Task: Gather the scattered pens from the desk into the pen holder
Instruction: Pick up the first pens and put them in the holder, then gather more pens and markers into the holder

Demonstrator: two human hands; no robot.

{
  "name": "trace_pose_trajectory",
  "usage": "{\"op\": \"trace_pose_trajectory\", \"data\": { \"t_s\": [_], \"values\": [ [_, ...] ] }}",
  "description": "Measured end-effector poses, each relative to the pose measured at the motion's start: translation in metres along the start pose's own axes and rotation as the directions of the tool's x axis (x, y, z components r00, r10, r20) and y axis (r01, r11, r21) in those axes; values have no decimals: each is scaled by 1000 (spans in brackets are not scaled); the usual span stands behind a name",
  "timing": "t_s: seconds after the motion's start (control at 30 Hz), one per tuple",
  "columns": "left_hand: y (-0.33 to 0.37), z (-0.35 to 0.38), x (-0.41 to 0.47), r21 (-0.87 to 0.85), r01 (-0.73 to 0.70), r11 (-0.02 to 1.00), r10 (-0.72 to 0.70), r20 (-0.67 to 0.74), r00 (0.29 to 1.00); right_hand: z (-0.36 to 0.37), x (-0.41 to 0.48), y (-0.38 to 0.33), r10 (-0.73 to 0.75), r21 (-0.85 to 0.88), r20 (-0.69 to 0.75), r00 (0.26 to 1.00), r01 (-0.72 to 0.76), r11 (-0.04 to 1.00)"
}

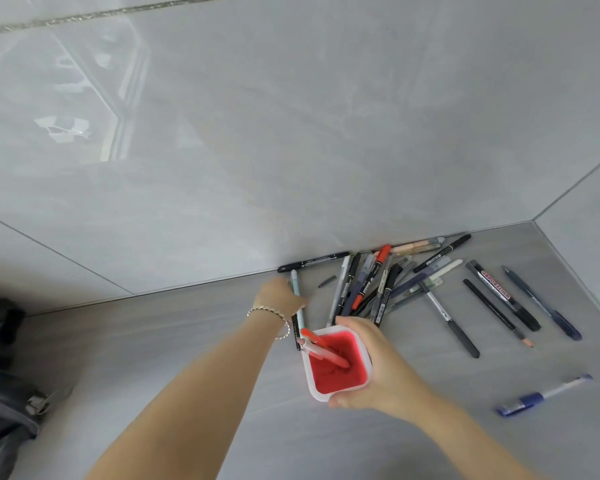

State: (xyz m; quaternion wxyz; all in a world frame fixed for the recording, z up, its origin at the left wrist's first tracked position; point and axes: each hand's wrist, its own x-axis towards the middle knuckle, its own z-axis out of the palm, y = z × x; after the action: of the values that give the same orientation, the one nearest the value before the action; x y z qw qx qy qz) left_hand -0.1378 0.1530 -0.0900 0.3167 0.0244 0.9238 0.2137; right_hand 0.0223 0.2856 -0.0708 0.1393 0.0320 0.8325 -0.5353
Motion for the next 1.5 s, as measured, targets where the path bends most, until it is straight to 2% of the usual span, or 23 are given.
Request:
{"op": "trace_pose_trajectory", "data": {
  "t_s": [0.13, 0.2, 0.27, 0.33, 0.4, 0.47, 0.53, 0.6, 0.67, 0.73, 0.8, 0.87, 0.97, 1.07, 1.13, 1.23, 1.33, 1.43, 1.5],
  "values": [
    [-13, -7, -9, 70, -7, 998, 0, 100, 995, 0, 0, 3, -10, -7, -4, 1000, 10, 1000],
    [-28, -9, -20, -4, 43, 999, -42, 132, 990, 0, 0, 4, -22, -12, -1, 1000, 22, 1000],
    [-39, -15, -38, -115, 63, 991, -58, 47, 997, 1, 0, 4, -27, -14, -5, 1000, 27, 1000],
    [-42, -25, -66, -296, -53, 954, -1, -179, 984, 1, 0, 3, -23, -9, -9, 1000, 23, 1000],
    [-32, -37, -108, -512, -270, 815, 40, -416, 908, 0, 0, 3, -22, -8, -10, 1000, 22, 1000],
    [-18, -42, -151, -634, -461, 621, 41, -561, 827, 1, 1, 2, -17, -17, -6, 1000, 17, 1000],
    [-6, -31, -180, -705, -544, 455, 62, -585, 809, 4, 4, 2, -13, -55, -4, 1000, 13, 998],
    [6, -9, -189, -757, -525, 389, 146, -512, 847, 7, 5, 4, -6, -95, 5, 1000, 6, 995],
    [11, 16, -180, -768, -441, 464, 189, -401, 896, 9, 3, 3, 17, -112, -2, 1000, -17, 994],
    [11, 34, -165, -708, -347, 616, 177, -305, 936, 6, -3, -1, 15, -88, -7, 1000, -16, 996],
    [8, 43, -156, -594, -303, 745, 190, -245, 951, 0, -11, -5, 16, -76, 17, 1000, -15, 997],
    [7, 45, -155, -513, -311, 800, 216, -238, 947, -6, -18, -7, 25, -114, 32, 999, -21, 993],
    [6, 38, -164, -445, -394, 805, 299, -270, 915, -9, -26, -3, 34, -156, -9, 999, -35, 987],
    [6, 17, -167, -360, -537, 763, 409, -375, 832, -13, -36, 8, 49, -122, -94, 994, -61, 991],
    [7, 0, -152, -335, -570, 750, 406, -446, 798, -21, -42, 11, 63, -80, -138, 988, -74, 994],
    [5, -15, -99, -277, -461, 843, 308, -453, 837, -34, -44, 15, 56, -89, -188, 981, -73, 993],
    [1, -16, -35, -2, -326, 945, 307, -335, 891, -43, -39, 18, 55, -100, -207, 977, -77, 992],
    [7, -6, 5, 276, -295, 915, 360, -227, 905, -47, -35, 21, 63, -101, -179, 982, -82, 992],
    [12, 2, 14, 363, -284, 888, 378, -222, 899, -48, -34, 23, 59, -84, -167, 984, -74, 994]
  ]
}}
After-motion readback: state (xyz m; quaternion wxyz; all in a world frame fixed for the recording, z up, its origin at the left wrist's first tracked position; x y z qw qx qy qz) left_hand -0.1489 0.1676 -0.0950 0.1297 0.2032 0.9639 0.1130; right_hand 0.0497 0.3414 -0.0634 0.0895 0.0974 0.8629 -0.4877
